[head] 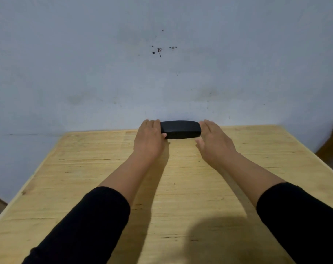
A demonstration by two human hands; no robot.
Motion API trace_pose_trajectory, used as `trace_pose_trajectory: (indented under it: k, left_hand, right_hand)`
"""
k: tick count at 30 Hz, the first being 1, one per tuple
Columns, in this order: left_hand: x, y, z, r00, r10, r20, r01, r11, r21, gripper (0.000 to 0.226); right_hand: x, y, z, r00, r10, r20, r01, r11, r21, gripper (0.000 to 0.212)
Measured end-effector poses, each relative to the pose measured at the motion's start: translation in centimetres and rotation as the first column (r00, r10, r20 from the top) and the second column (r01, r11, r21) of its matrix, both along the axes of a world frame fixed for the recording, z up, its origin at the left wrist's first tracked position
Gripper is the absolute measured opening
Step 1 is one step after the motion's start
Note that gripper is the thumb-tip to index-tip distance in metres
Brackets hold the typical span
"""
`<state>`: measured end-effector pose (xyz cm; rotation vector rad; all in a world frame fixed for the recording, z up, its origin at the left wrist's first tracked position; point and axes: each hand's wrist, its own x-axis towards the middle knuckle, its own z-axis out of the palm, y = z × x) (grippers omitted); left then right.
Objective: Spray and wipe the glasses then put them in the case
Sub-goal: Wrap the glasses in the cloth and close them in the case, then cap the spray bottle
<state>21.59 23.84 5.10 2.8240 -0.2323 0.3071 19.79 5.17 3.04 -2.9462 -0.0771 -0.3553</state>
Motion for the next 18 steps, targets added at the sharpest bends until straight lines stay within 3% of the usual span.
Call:
trace_pose_trajectory:
  k: [2, 6, 18]
  left_hand:
    - [-1.3, -0.4, 0.9, 0.999, -0.022, 0.045, 0.021, 0.999, 0.025, 0.043]
    - [-3.8, -1.2, 2.6, 0.987, -0.079, 0.139, 0.071, 0.996, 0.056, 0.042]
    - [-12.1, -7.0, 7.0, 0.895, -0.25, 0.369, 0.279, 0.96, -0.024, 0.044]
  right_hand:
    - [-1.1, -0.1, 0.9, 0.999, 0.022, 0.043, -0.02, 0.999, -0.046, 0.057]
    - [-3.4, -0.1, 3.3, 0.996, 0.021, 0.09, -0.022, 1.0, 0.011, 0.05]
    - [-13.9, -4.5, 9.1, 0.962, -0.071, 0.263, 0.082, 0.996, -0.033, 0.048]
